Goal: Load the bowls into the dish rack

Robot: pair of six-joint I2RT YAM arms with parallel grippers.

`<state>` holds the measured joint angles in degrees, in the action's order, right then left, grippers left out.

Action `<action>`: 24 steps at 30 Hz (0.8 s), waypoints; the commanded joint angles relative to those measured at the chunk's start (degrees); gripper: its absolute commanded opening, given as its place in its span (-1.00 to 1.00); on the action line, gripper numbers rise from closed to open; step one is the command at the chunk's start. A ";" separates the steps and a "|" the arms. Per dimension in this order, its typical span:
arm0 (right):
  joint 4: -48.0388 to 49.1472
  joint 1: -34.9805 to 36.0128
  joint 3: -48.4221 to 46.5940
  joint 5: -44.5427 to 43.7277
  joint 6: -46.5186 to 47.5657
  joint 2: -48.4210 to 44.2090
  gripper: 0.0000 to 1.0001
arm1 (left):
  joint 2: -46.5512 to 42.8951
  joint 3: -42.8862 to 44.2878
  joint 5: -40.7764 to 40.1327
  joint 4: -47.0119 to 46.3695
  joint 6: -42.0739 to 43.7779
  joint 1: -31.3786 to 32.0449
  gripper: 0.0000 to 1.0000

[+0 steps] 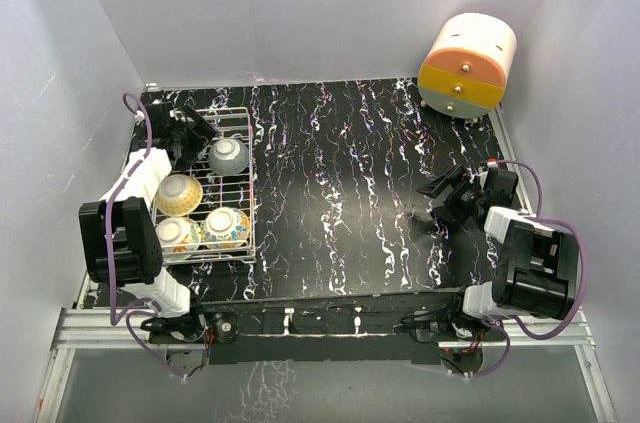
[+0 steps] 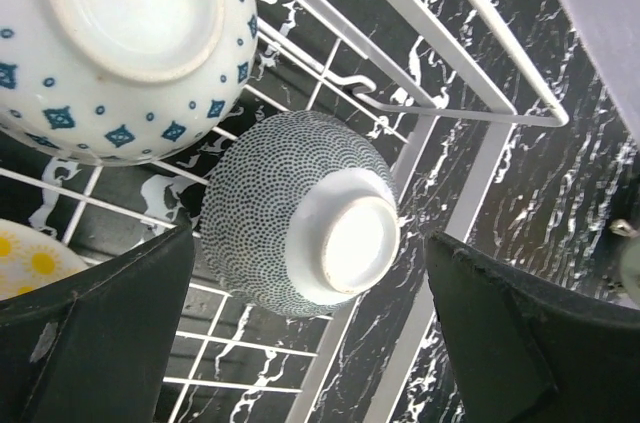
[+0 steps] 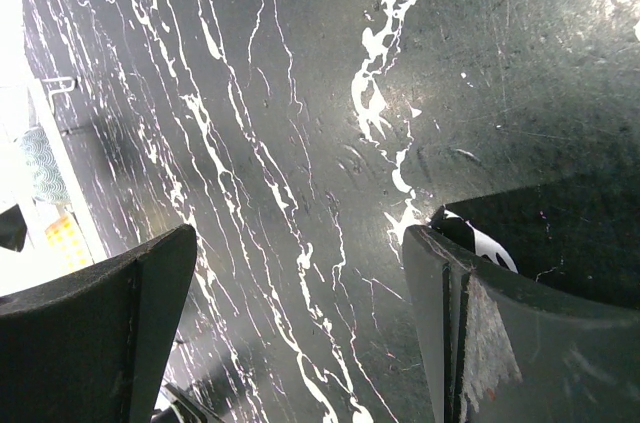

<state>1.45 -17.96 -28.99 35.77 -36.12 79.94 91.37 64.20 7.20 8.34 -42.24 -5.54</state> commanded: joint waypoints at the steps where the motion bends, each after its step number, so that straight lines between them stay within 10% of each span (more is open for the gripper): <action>1: 1.14 0.11 0.04 0.52 0.50 -2.20 0.74 | -0.60 3.26 -2.84 6.60 4.86 0.03 0.94; 11: -5.45 4.84 -6.01 -6.14 4.51 -8.86 0.77 | -4.83 13.20 -15.27 17.42 16.60 9.04 0.94; 24: -12.99 39.17 -25.08 -25.61 6.42 -5.08 0.97 | -17.08 11.90 -19.86 19.40 21.68 20.98 0.94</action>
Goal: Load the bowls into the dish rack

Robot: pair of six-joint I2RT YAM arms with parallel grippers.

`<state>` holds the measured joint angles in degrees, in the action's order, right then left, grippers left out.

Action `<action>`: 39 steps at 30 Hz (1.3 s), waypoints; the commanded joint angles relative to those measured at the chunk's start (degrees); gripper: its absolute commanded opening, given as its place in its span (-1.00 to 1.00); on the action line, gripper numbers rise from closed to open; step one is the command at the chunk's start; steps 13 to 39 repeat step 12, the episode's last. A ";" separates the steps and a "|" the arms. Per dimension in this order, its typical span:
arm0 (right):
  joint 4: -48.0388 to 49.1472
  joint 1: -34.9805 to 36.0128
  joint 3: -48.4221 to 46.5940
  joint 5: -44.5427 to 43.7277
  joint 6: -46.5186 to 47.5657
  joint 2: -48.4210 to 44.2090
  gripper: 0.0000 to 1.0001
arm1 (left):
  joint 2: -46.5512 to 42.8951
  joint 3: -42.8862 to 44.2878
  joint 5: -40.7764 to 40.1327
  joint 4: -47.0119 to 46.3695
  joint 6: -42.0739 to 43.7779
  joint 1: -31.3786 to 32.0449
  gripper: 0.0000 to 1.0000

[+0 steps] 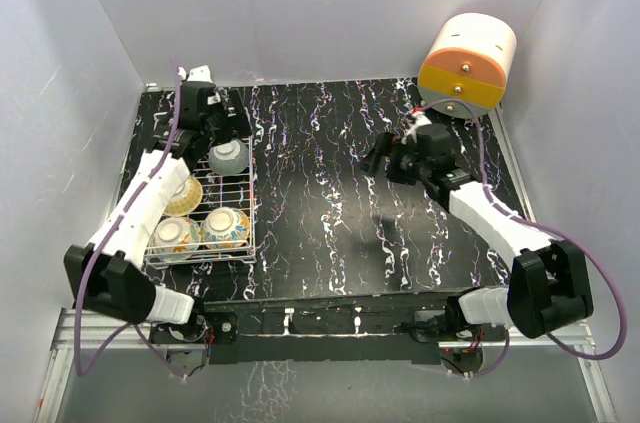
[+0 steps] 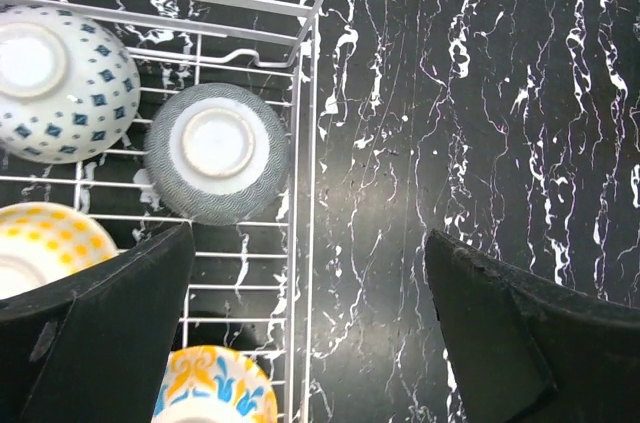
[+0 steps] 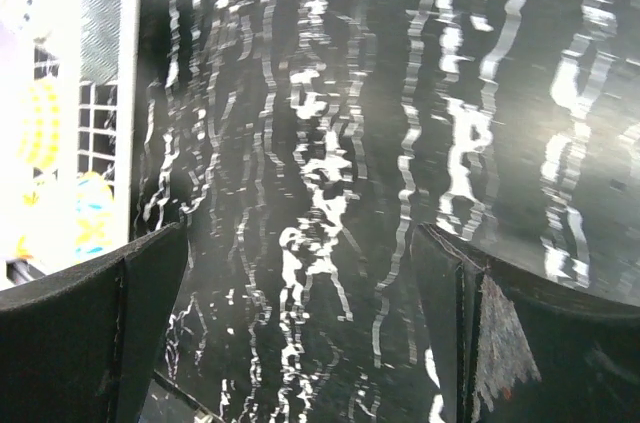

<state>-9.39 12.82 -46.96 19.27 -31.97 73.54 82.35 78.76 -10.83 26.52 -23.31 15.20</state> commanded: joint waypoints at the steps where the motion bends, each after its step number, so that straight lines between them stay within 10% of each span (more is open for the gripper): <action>1: -2.40 10.36 -8.24 -10.41 2.51 1.87 0.97 | -9.47 -3.40 -1.94 1.26 3.16 0.24 0.94; 12: -5.97 25.37 -17.60 -21.83 4.81 9.27 0.97 | -15.33 -5.69 -0.54 3.98 5.64 0.21 0.94; 39: -5.97 25.37 -17.60 -21.83 4.81 9.27 0.97 | -15.33 -5.69 -0.54 3.98 5.64 0.21 0.94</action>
